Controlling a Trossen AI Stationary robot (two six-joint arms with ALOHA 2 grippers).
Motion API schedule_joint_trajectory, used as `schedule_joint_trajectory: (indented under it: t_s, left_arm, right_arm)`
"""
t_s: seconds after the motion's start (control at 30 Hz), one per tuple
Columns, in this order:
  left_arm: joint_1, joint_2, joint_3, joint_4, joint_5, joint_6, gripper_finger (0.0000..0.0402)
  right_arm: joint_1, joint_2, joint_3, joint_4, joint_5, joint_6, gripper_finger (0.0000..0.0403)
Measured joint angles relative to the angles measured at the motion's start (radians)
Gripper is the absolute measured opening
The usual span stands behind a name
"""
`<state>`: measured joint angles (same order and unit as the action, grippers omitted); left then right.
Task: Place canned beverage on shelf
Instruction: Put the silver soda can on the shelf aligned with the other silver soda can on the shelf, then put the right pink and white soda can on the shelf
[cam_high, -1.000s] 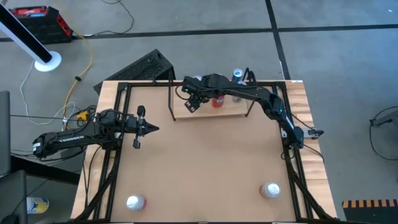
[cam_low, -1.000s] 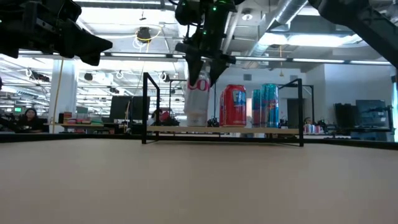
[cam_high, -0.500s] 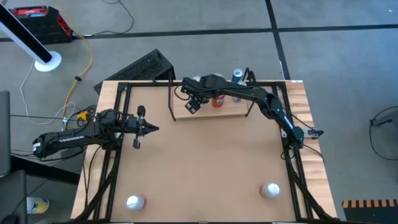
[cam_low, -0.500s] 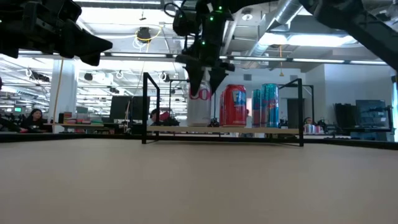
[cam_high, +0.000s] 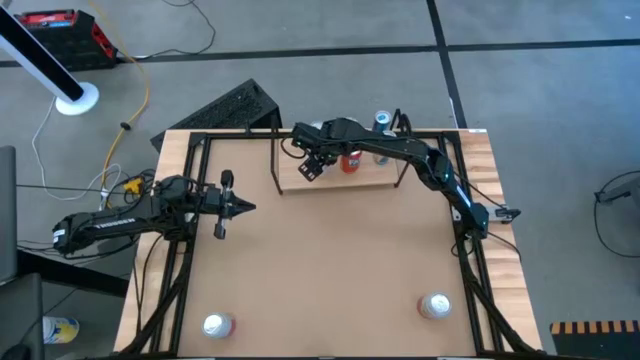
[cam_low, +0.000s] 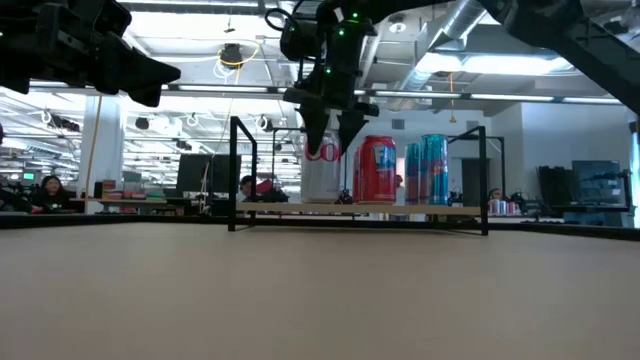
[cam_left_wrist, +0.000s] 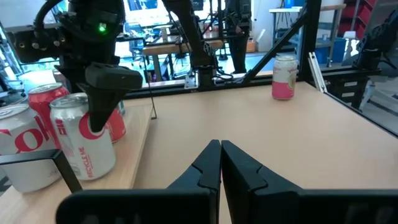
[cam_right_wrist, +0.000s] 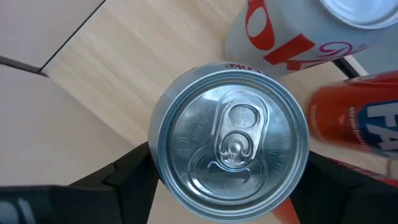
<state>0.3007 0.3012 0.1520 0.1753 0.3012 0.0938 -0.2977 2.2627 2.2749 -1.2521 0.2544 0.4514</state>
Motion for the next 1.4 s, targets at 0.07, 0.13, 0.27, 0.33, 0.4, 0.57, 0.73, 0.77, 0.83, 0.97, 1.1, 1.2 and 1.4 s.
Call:
schedule_joint_trajectory:
  t_s: [0.07,0.13,0.27,0.33,0.4,0.57,0.73,0.77,0.83,0.97,1.1,1.2,1.4]
  left_arm:
    - [0.000,0.000,0.000,-0.001,0.000,-0.001,0.0000]
    - [0.000,0.000,0.000,-0.001,0.000,0.000,0.0000]
    - [0.000,0.000,0.000,-0.001,0.000,0.000,0.0000]
    - [0.000,0.000,0.000,-0.001,0.000,0.000,0.0000]
    - [0.000,0.000,0.000,-0.001,0.000,0.000,0.0000]
    - [0.000,0.000,0.000,-0.001,0.000,0.000,0.0000]
    - [0.000,0.000,0.000,-0.001,0.000,0.000,0.0000]
    - [0.000,0.000,0.000,-0.001,0.000,0.000,0.0000]
    - [0.000,0.000,0.000,-0.001,0.000,0.000,0.0000]
    - [0.000,0.000,0.000,-0.001,0.000,0.000,0.0000]
    - [0.000,0.000,0.000,-0.001,0.000,0.000,0.0000]
    - [0.000,0.000,0.000,-0.001,-0.001,0.000,0.0000]
    - [0.000,0.000,0.000,0.000,0.000,0.000,0.0000]
  right_arm:
    - [0.000,0.000,0.000,0.000,0.000,0.016,0.0325]
    - [0.000,0.000,0.000,-0.001,0.000,0.020,0.0337]
    - [0.001,0.000,0.000,-0.005,-0.003,0.020,0.0353]
    - [0.001,0.000,0.000,-0.003,-0.010,0.020,0.0359]
    - [0.001,0.000,0.000,-0.004,-0.014,0.019,0.0363]
    - [0.001,-0.001,0.001,0.005,-0.013,0.014,0.0365]
    - [0.001,-0.001,0.001,0.007,-0.013,0.012,0.0367]
    - [0.001,-0.001,0.001,0.007,-0.013,0.012,0.0367]
    - [0.001,-0.001,0.001,0.007,-0.013,0.012,0.0367]
    - [0.001,-0.011,0.004,0.005,-0.012,0.011,0.0367]
    - [0.003,-0.024,0.022,0.001,0.009,0.011,0.0368]
    - [0.008,-0.028,0.056,-0.001,0.026,0.011,0.0368]
    - [0.040,-0.073,0.071,-0.061,0.036,0.017,0.0368]
